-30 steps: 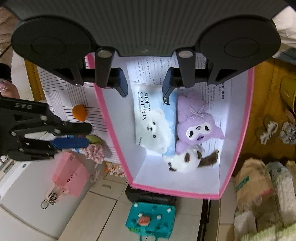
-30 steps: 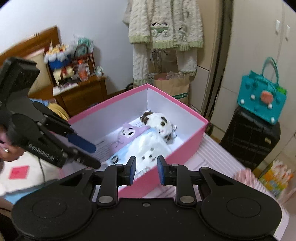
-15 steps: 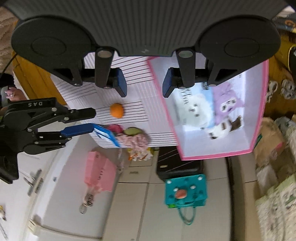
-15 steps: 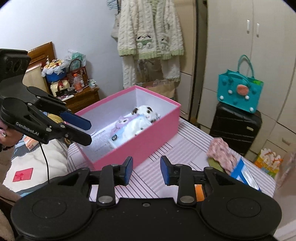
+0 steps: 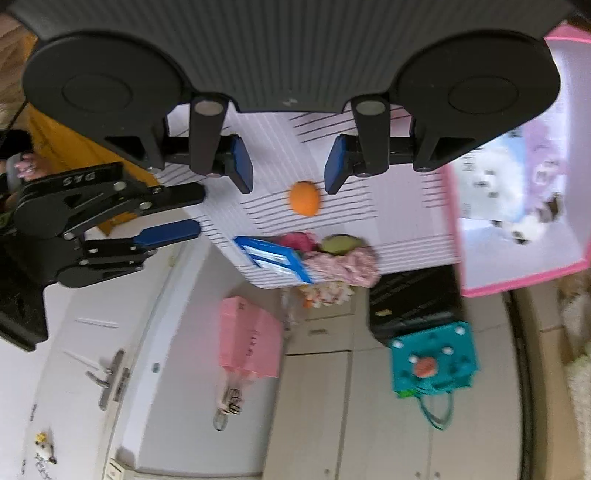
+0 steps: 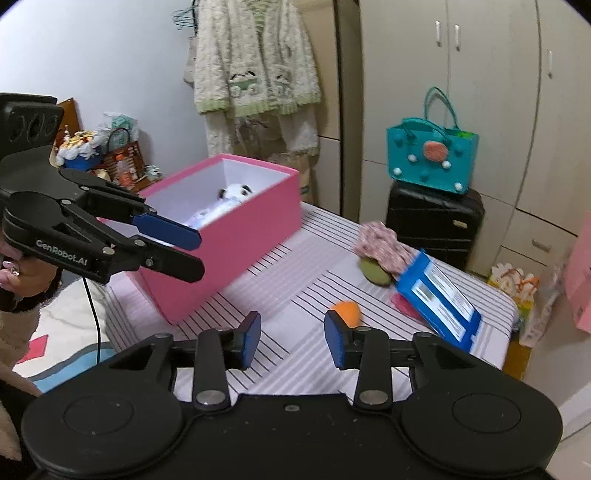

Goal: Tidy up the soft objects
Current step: 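Move the left tool to the orange sponge and close on it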

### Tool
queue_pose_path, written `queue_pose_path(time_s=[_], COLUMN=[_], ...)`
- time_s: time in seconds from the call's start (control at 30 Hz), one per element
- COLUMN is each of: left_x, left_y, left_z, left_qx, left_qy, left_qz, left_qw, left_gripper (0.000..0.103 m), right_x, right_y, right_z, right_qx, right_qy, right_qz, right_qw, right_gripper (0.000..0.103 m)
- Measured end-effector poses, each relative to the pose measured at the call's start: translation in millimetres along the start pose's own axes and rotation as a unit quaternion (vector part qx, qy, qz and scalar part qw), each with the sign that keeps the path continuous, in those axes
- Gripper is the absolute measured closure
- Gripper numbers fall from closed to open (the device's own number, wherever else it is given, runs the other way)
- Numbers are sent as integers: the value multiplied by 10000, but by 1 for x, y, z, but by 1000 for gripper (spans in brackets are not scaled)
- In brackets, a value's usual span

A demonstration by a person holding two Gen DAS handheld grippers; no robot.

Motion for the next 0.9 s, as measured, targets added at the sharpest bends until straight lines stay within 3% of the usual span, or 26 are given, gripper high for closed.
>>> queue_pose_path(time_s=[0.2,0.5,0.67,0.9], left_x=[12,7,2,-7], left_y=[15,25,31,35], left_z=[48,102,129,157], left_qx=[-222,-19,-128,-205], left_qy=[75,-470,-592,-864], left_qz=[-149,-212,-207,-226], left_qw=[9996,9987,9980,9958], left_gripper=[60,55,53,51], right_x=[21,46,44,43], right_y=[26,58,68,75], right_z=[9,50,65,95], right_qx=[-28,-83,199,127], right_qy=[119,47,207,187], right_qz=[-52,132,-207,-324], right_qw=[9999,9999,9994,9992], right_gripper=[55,54,48,47])
Point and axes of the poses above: each gripper's, at about its wrist camera, not at the fingertips, and z roughly the way its jaws point, x to its right, y to its underside, the point moved 2 cm from there along z, roughly the way its jaws point, and after that the axes turned 9 degrees about x, right-handed, at the moved point
